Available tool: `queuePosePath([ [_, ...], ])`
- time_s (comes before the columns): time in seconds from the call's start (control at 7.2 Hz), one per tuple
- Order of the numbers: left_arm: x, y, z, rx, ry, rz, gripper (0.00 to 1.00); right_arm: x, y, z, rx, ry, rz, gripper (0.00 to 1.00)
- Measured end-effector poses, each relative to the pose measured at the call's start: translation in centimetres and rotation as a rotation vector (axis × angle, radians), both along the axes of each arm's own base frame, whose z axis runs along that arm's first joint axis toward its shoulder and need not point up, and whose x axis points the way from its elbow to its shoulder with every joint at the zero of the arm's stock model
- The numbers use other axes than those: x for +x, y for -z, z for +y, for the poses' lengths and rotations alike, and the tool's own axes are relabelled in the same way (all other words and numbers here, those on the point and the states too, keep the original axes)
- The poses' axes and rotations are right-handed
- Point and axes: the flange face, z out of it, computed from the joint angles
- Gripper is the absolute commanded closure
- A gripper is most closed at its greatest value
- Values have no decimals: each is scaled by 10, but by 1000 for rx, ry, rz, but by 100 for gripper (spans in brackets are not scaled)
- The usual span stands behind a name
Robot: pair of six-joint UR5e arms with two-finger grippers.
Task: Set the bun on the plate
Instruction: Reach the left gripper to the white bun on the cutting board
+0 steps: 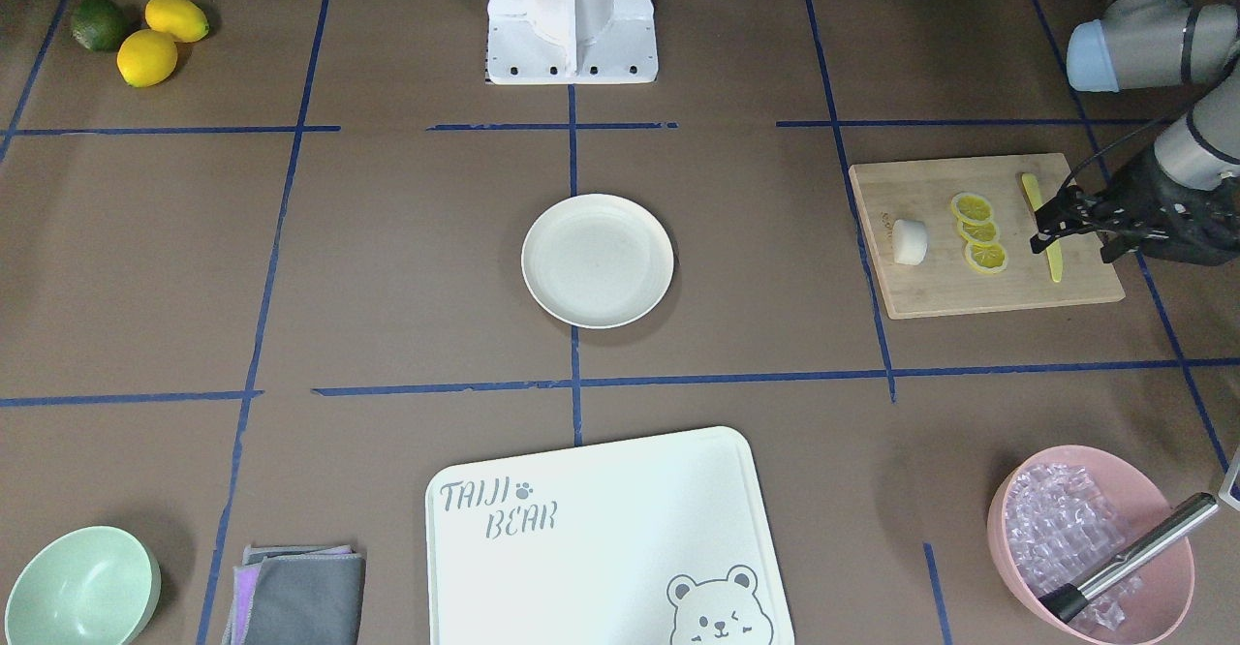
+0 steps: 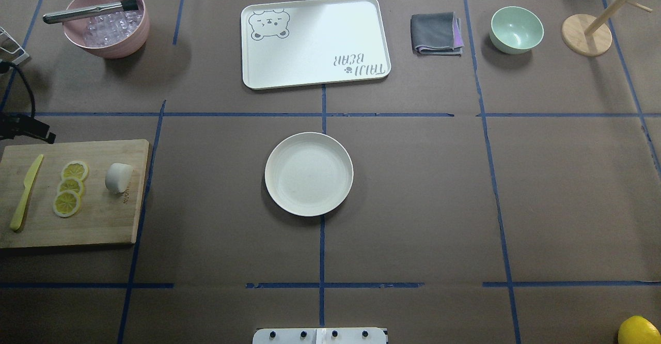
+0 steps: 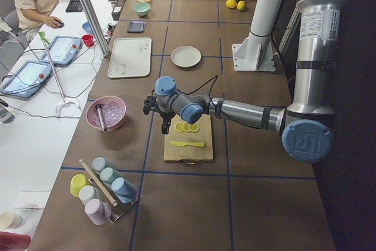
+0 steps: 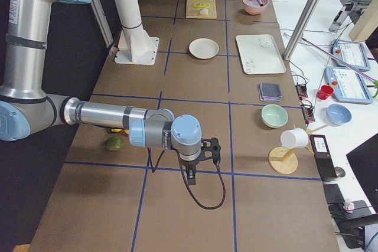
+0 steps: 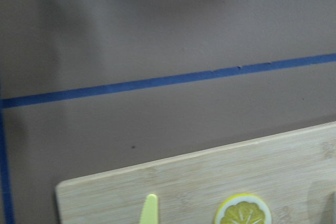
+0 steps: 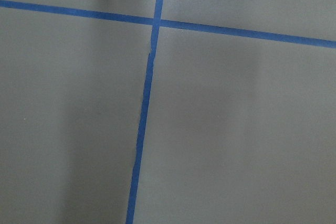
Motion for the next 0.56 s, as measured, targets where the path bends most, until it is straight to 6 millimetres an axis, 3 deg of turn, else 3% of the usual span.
queuePosePath([
  [0.42, 86, 53, 44, 40, -9, 18, 0, 0, 0, 0, 2, 1, 2, 1],
  [0.56, 108, 57, 57, 47, -10, 4, 1, 0, 0, 0, 2, 1, 2, 1],
])
